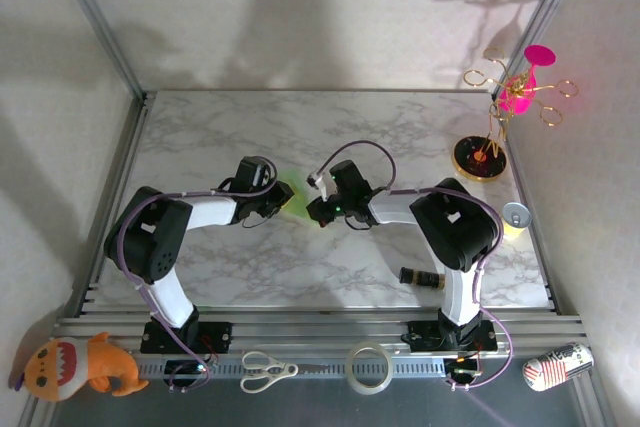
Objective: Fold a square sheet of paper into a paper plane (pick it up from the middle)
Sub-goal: Fourth fold the wing at the center of the table.
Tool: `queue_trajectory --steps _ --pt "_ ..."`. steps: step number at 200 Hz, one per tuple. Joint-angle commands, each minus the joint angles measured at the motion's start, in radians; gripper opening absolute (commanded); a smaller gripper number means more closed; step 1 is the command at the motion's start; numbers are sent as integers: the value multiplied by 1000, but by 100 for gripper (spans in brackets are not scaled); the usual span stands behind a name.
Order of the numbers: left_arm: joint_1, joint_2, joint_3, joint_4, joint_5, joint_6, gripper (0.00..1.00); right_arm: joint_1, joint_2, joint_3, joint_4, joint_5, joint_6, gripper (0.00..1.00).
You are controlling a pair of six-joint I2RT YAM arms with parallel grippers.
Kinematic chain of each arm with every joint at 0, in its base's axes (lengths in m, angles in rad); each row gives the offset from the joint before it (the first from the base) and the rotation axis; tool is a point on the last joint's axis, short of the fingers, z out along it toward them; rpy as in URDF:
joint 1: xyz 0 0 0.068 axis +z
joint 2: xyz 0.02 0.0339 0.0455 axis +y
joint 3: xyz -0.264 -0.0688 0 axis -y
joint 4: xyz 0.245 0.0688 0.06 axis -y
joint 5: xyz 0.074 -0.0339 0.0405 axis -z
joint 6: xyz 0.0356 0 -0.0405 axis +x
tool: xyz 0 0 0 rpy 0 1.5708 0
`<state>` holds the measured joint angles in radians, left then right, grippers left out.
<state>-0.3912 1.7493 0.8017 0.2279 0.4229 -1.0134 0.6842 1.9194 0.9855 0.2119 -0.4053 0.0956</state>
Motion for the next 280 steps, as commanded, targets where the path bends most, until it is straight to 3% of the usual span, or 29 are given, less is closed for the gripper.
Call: queue_trajectory --steps 1,107,280 --pt "3 11 -12 44 18 4 20 -24 33 22 -23 -70 56 0" --pt "2 45 -23 61 7 55 21 -59 76 47 -15 -201 142 1" --pt "6 -16 -67 152 -13 86 21 -72 146 145 -158 -268 271 2"
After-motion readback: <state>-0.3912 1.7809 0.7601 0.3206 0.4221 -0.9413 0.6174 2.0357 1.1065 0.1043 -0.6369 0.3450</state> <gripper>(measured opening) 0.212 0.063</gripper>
